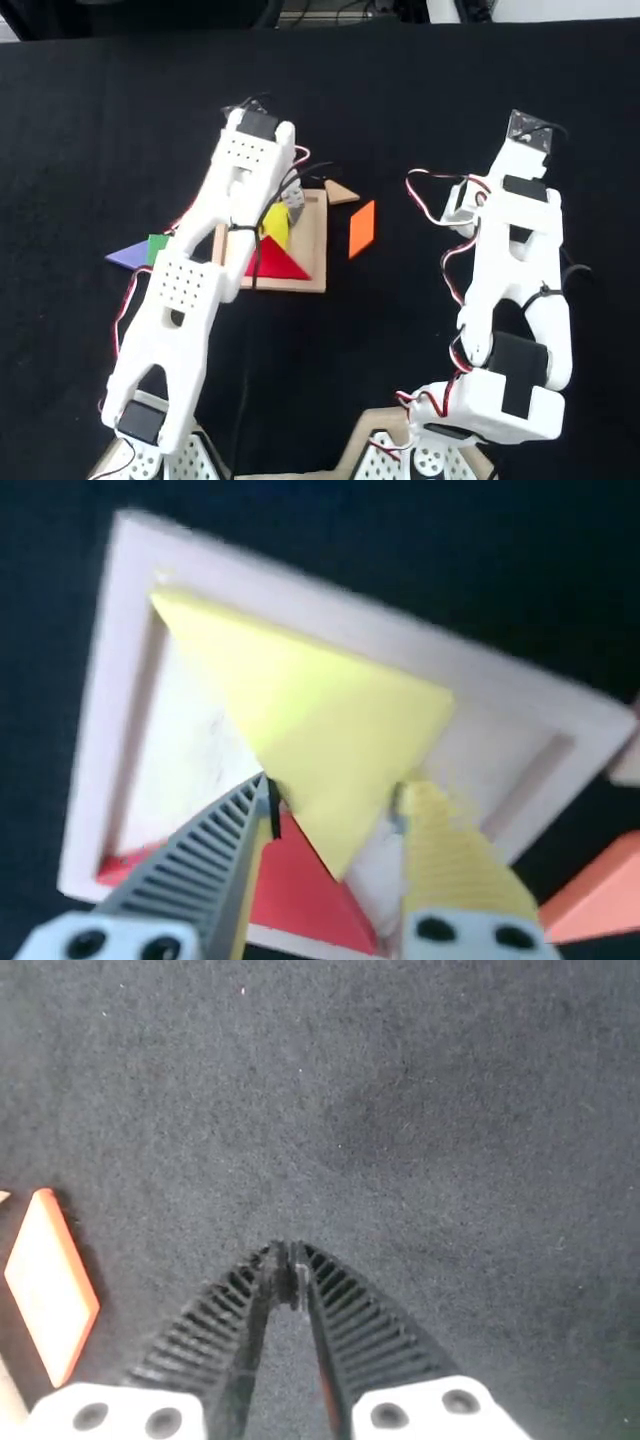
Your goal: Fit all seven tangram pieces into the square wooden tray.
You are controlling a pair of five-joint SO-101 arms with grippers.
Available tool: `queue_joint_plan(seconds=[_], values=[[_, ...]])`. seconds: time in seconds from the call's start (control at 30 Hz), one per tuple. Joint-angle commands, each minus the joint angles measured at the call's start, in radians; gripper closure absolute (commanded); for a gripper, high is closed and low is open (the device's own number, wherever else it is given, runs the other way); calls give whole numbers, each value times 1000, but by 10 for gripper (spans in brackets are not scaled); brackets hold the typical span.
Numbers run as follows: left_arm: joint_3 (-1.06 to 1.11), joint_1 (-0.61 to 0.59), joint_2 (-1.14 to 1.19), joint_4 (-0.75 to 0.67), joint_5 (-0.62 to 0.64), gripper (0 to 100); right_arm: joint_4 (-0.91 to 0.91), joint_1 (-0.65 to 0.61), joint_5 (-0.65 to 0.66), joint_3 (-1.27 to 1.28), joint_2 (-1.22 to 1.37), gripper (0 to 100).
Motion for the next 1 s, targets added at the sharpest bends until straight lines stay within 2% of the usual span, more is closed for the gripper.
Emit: queue_joint_plan(seconds=[0.0, 0.1, 0.77, 0.97], values=[[-10, -4, 3, 2, -89, 940, -12, -20, 9, -56, -13, 987], [-8, -1, -35, 2, -100, 976, -12, -20, 9, -56, -13, 987], [-18, 4, -112, 3, -100, 971, -12, -20, 9, -56, -13, 987], [-8, 5, -209, 3, -100, 971, -9, -44, 29, -54, -13, 987]])
